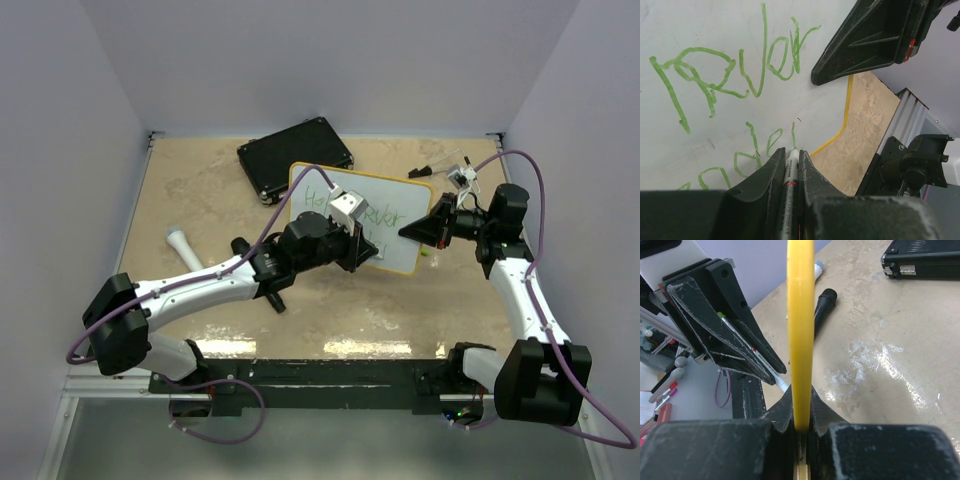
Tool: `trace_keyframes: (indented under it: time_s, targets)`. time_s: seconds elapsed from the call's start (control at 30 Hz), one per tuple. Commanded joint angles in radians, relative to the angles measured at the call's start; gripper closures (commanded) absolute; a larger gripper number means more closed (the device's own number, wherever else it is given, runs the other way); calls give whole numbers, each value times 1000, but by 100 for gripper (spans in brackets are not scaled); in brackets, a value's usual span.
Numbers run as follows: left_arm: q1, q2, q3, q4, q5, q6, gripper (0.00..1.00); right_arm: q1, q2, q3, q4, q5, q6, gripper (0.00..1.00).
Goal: Write a sentence on the whiteboard
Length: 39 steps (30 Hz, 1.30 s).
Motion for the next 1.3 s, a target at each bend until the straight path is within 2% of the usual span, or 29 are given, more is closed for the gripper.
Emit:
trace_keyframes:
  time_s: [0.0,0.47,0.83,1.27]
  targets:
    - [3,2,59,9,-76,19,100,2,-40,14,46,-74,19,100]
    - [2,38,116,26,-63,28,100,0,-41,14,46,-74,19,100]
    - [2,5,125,44,16,6,100,2,-38,13,49,-76,19,100]
    - [-1,55,160,67,46,0,100,0,-41,13,47,-74,19,100]
